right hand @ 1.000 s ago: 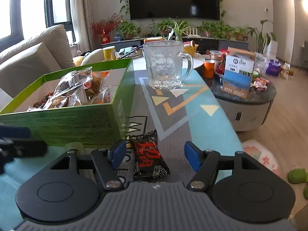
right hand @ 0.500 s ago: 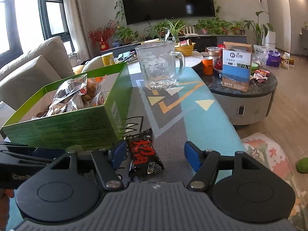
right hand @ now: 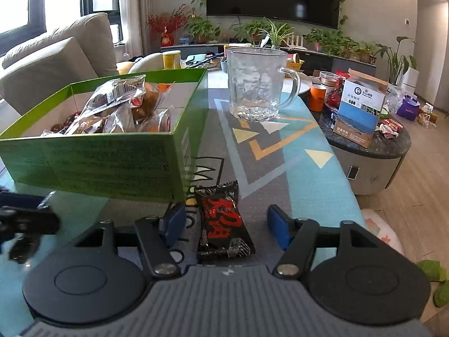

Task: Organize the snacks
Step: 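Grasp a clear bag with a dark stick using the left gripper while the right grasps a black-and-red snack bag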

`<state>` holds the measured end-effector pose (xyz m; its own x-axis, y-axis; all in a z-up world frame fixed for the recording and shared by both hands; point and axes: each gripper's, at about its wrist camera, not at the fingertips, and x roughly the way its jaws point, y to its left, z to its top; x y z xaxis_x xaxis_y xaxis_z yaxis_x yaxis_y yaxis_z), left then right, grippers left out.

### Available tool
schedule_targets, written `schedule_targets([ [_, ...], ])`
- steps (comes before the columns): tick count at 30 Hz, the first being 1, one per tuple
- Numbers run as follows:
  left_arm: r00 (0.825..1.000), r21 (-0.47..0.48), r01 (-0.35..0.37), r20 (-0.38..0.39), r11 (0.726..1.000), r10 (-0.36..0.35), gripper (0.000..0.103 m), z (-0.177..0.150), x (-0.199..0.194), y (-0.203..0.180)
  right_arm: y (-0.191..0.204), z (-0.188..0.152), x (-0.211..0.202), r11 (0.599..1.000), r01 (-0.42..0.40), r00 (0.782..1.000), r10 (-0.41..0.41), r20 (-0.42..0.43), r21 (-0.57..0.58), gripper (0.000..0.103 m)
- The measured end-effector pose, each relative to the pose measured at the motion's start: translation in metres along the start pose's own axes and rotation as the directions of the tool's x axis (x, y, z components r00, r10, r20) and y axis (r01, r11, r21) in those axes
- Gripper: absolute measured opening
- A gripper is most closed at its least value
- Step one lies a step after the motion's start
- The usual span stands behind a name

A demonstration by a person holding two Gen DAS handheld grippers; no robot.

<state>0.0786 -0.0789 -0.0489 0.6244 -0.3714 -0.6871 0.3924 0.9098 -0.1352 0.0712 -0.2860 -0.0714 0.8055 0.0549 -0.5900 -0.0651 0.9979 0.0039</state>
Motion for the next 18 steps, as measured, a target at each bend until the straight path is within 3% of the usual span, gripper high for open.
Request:
schedule_targets([
  [2,1.0,-0.015,-0.014,0.013,1.0,0.014,0.024,-0.001,-0.007,0.007,0.002,0.002,-0.002,1.0,-0.004,1.0,0.004,-0.012,-0.001,0.046],
  [3,0.999,-0.024,-0.023,0.022,0.999,0.024,0.024,-0.002,-0.011,0.011,0.003,0.003,-0.004,1.0,-0.009,1.0,0.009,-0.021,0.0,0.037],
  [4,0.999,-0.031,-0.027,0.029,0.999,0.028,0.024,-0.002,-0.015,0.013,0.004,0.003,-0.006,1.0,-0.013,1.0,0.013,-0.028,0.001,0.036],
  [13,0.995,-0.043,-0.033,0.09,0.999,0.037,0.025,-0.014,-0.041,0.026,0.018,-0.004,-0.038,1.0,-0.011,1.0,0.011,-0.024,0.004,0.035],
  [18,0.99,-0.041,-0.046,0.135,0.998,0.051,0.025,-0.014,-0.054,0.032,0.031,0.008,-0.062,1.0,-0.011,0.999,0.012,0.04,-0.015,0.035],
])
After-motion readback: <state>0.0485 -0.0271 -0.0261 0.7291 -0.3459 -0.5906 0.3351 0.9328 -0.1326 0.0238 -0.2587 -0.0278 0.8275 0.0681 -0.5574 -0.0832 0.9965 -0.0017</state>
